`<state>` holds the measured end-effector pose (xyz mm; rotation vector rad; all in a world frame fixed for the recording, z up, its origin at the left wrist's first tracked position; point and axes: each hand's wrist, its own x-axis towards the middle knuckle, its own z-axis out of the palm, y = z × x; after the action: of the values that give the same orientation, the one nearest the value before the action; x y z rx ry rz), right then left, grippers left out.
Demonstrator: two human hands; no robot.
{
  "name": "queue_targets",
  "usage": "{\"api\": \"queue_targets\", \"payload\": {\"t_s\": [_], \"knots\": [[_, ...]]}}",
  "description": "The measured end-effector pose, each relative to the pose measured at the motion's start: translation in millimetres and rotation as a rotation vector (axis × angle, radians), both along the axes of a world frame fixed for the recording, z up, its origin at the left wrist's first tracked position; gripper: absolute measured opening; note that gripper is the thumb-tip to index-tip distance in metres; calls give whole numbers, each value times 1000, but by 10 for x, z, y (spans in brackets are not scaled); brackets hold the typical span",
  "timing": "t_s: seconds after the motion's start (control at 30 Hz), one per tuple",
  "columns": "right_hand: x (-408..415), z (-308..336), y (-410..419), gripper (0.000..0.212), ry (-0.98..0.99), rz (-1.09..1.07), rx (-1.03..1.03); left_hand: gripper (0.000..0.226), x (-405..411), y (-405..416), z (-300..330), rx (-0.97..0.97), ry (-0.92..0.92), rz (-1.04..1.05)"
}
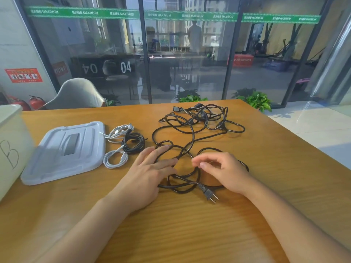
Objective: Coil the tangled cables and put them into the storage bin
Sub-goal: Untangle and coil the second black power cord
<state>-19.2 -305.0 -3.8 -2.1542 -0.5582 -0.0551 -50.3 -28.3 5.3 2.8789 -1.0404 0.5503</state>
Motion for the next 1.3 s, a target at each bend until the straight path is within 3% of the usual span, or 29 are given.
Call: {"api": "queue_targets", "payload": {"t_s": [0.13, 0.23, 0.4, 0.53, 0.8, 0.9, 0.97, 1.03, 1.1, 1.3], "knots": [[35, -31, -38, 39, -91, -109, -3, 32, -6, 111, -10, -118, -50, -18], [51, -41, -62, 39, -178, -151, -65, 22, -26, 231, 14, -182, -67, -2], [193, 100, 98, 41, -234, -6, -319, 49, -79, 337, 74, -159, -53, 10], [381, 83, 315, 29, -139, 78, -489, 51, -82, 334, 53, -143, -57, 10], [587, 76, -260, 9, -166, -311, -559, 54, 1, 390, -4, -178, -40, 65], [579, 85, -278, 16, -238, -398, -511, 42, 5, 378, -19, -193, 15, 80], [506, 129, -153, 34, -298, -411, -402, 28, -15, 356, -12, -217, 53, 78], [403, 156, 43, 52, -249, -317, -333, 14, -34, 325, -13, -230, 61, 79], [321, 146, 212, 56, -158, -208, -355, 16, -36, 297, -18, -230, 65, 83], [320, 133, 181, 5, -65, -142, -357, 28, -25, 277, -42, -239, 39, 99]]}}
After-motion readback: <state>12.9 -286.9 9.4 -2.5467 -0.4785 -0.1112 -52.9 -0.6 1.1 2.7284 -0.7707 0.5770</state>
